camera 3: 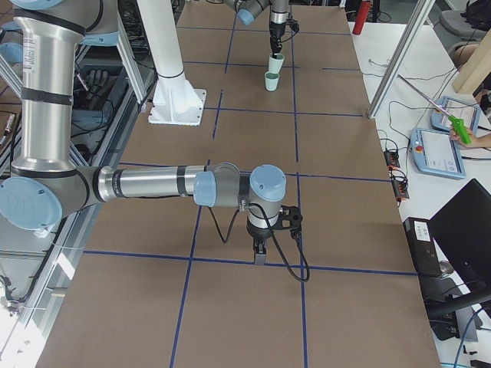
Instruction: Stack cups
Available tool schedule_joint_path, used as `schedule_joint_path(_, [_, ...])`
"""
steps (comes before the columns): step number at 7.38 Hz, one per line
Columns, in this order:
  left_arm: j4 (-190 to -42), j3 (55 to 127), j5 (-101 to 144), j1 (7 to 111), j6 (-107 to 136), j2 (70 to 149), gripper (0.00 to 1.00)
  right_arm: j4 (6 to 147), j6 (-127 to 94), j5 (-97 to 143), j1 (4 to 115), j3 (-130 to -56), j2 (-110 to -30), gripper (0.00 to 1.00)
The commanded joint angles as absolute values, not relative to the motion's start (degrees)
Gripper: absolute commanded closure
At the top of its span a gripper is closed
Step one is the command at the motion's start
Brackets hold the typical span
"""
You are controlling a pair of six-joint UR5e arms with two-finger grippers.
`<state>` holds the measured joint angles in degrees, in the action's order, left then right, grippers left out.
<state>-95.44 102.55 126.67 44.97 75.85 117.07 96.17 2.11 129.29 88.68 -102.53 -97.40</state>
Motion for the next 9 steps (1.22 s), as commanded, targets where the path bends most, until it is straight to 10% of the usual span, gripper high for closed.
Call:
schedule_joint_path(1, [-96.3, 101.5, 126.7, 43.8, 75.9, 117.2, 1.0, 96.2, 2.1, 129.3, 88.7, -102.5, -97.4, 0.0])
schedule_joint_path(2, [-96.4, 101.6, 126.7, 43.8, 75.8, 117.2, 0.63, 96.2, 2.1, 129.3, 88.7, -102.5, -97.4, 0.0])
schedule_joint_path(3, [-97.4, 101.9, 126.6, 43.8, 75.4, 116.8, 0.01, 96.2, 2.1, 129.3, 88.7, -102.5, -97.4, 0.0])
schedule_joint_path(9, [-96.2, 110.1, 127.1, 59.5, 64.5, 112.3, 0.0, 96.2, 2.1, 129.3, 88.7, -102.5, -97.4, 0.0])
